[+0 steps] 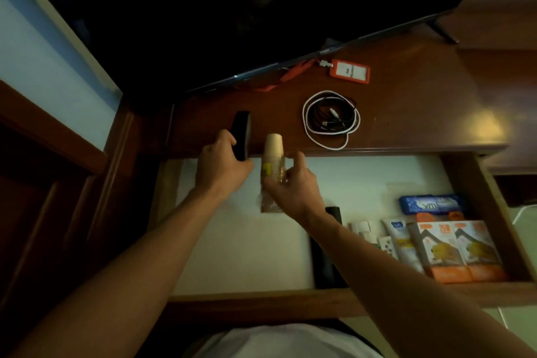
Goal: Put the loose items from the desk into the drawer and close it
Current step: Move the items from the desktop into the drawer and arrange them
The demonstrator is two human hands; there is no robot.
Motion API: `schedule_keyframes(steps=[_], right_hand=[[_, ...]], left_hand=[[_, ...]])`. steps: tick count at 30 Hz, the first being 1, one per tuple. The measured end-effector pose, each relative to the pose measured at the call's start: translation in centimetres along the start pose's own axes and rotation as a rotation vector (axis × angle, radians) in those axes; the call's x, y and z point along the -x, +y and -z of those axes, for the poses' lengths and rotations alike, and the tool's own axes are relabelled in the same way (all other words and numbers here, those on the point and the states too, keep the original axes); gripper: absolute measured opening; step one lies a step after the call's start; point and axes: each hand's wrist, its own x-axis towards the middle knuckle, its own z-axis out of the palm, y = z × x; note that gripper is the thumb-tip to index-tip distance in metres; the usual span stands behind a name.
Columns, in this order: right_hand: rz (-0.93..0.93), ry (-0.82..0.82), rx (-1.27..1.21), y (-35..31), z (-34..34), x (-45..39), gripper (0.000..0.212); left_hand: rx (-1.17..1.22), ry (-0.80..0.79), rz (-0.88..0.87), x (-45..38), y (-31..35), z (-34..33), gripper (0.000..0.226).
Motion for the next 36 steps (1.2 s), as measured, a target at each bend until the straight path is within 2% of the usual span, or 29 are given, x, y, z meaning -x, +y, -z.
schedule_keyframes(steps=[6,10,18,24,31,33,36], right_hand=[[-0.128,-0.078,0.077,6.0,0.7,4.3,0.077],[-0.237,-0.147,0.164,8.7,0.5,5.3,0.083],[-0.246,-0.263,0.401,10.4,-0.4,5.7,0.083],[-0.231,-0.326,0.591,11.0,-0.8,5.6,0.098],[-0.385,-0.423,0.512,10.7,0.0,3.9,0.112],[-0.386,-0.381,0.465,10.2,0.4,3.5,0.100],[-0.275,-0.277,0.436,9.9,0.4,3.2,0.071]], left_hand=[[0.007,-0.094,-0.169,7.9,-0.7,-3.4,0.050],[-0.064,-0.228,-0.141,10.5,-2.9,-6.3,0.049],[-0.207,-0.392,-0.050,11.8,-5.2,-10.7,0.050],[-0.273,-0.457,-0.026,11.9,-5.0,-12.6,0.060],[-0.297,-0.527,-0.008,11.9,-4.9,-13.3,0.070],[-0.275,-0.545,-0.028,11.1,-5.1,-13.2,0.069],[-0.244,-0.571,-0.031,9.3,-5.0,-12.9,0.074]])
